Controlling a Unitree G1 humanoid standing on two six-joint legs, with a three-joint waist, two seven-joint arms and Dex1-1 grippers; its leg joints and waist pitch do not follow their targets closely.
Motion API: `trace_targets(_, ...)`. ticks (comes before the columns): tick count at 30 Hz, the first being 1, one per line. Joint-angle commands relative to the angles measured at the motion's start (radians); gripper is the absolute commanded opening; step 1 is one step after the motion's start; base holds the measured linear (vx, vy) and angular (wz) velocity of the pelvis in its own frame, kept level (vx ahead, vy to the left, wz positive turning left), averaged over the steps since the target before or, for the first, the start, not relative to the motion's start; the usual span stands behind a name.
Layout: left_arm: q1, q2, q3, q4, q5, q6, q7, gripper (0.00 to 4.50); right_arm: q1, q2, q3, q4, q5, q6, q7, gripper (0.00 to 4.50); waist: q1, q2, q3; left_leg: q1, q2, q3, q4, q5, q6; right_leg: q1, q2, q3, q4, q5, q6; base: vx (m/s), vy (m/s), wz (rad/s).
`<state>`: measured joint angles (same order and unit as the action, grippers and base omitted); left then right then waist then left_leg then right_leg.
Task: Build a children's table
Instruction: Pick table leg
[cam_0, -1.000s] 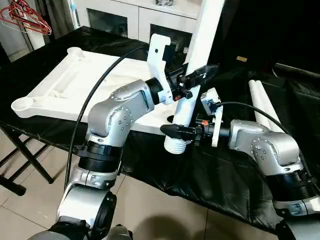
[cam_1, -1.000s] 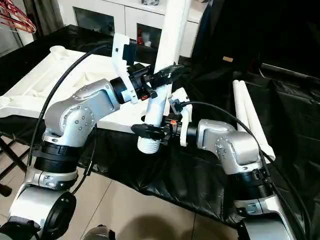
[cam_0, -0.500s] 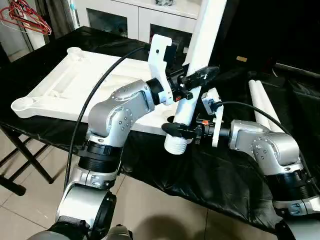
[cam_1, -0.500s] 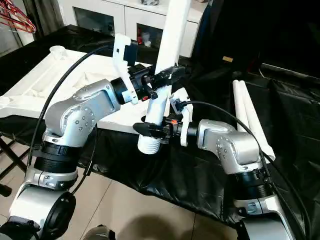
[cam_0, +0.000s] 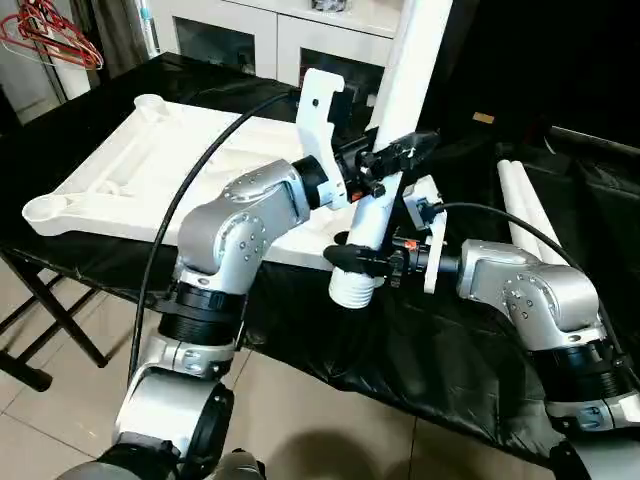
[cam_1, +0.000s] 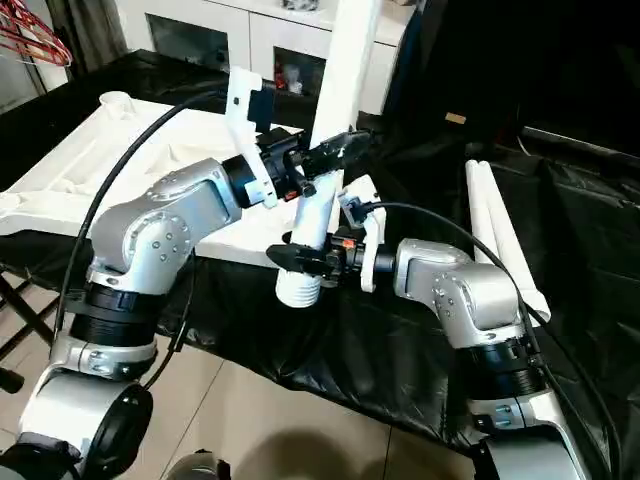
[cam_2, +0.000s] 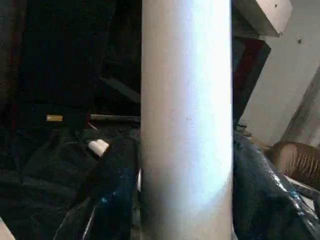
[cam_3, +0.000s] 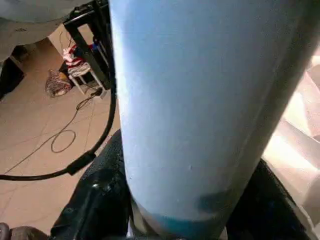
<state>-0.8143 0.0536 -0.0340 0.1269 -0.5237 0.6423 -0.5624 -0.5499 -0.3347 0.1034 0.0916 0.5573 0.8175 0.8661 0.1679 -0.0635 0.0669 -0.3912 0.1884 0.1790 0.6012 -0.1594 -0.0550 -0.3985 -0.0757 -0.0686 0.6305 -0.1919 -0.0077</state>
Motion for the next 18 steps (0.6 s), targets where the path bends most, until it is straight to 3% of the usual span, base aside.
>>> trace_targets(1,-0.005,-0.001,0.005,-0.011,0.012,-0.046,-0.022,2.78,0.006,0.007,-0.039,0.0,-0.004,-0.018,-0.023,1.92,-0.001,-0.002,-0.08,0.022,0.041,-0.015,-0.067,-0.145,-0.038,0.053,-0.076,0.047,-0.075,-0.144,-0.146,0.0,0.0,0.0)
trace_targets(6,-0.014,-0.041,0.07,0.023,0.003,-0.15,0.019,2.85,0.015,0.041,-0.066,0.012,-0.015,-0.073,-0.074,1.91,-0.003,-0.002,-0.081,0.022,0.043,-0.015,-0.067,-0.151,-0.041,0.053,-0.077,0.046,-0.073,-0.133,-0.152,0.0,0.0,0.0)
trace_targets(7,-0.015,-0.032,0.073,0.051,0.029,-0.197,0.026,2.85,0.012,0.069,-0.099,0.027,-0.023,-0.115,-0.129,1.91,-0.005,0.006,-0.08,0.023,0.042,-0.015,-0.068,-0.161,-0.043,0.05,-0.076,0.047,-0.076,-0.135,-0.15,0.0,0.0,0.0)
trace_targets(8,-0.015,-0.029,0.073,0.056,0.034,-0.203,0.026,2.85,0.011,0.074,-0.106,0.03,-0.025,-0.124,-0.14,1.91,-0.006,0.004,-0.08,0.024,0.04,-0.015,-0.069,-0.17,-0.047,0.048,-0.076,0.047,-0.078,-0.154,-0.141,0.0,0.0,0.0)
trace_targets(9,-0.015,-0.019,0.072,0.071,0.043,-0.216,0.021,2.85,0.006,0.087,-0.122,0.044,-0.038,-0.152,-0.176,1.91,-0.003,0.016,-0.081,0.027,0.042,-0.017,-0.07,-0.175,-0.055,0.047,-0.077,0.046,-0.077,-0.162,-0.139,0.0,0.0,0.0)
trace_targets(11,-0.015,0.01,0.061,0.1,0.068,-0.223,0.014,2.85,-0.003,0.091,-0.13,0.076,-0.07,-0.184,-0.223,1.91,-0.008,0.011,-0.082,0.026,0.04,-0.017,-0.072,-0.179,-0.07,0.046,-0.072,0.046,-0.076,-0.159,-0.123,0.0,0.0,0.0)
trace_targets(13,-0.008,0.09,0.016,0.173,0.146,-0.265,-0.044,2.85,-0.017,0.089,-0.138,0.154,-0.15,-0.266,-0.32,1.91,-0.01,0.021,-0.082,0.029,0.038,-0.019,-0.074,-0.184,-0.08,0.045,-0.073,0.046,-0.078,-0.167,-0.11,0.0,0.0,0.0)
trace_targets(14,-0.008,0.093,0.014,0.177,0.149,-0.267,-0.045,2.85,-0.017,0.089,-0.139,0.156,-0.151,-0.268,-0.323,1.91,-0.013,0.02,-0.081,0.029,0.038,-0.019,-0.075,-0.188,-0.087,0.042,-0.072,0.046,-0.08,-0.175,-0.102,0.0,0.0,0.0)
trace_targets(18,-0.01,0.199,-0.076,0.338,0.291,-0.372,-0.108,2.85,-0.013,0.083,-0.168,0.211,-0.202,-0.321,-0.419,1.91,-0.021,0.024,-0.086,0.03,0.037,-0.018,-0.075,-0.176,-0.092,0.048,-0.069,0.047,-0.068,-0.105,-0.113,0.0,0.0,0.0)
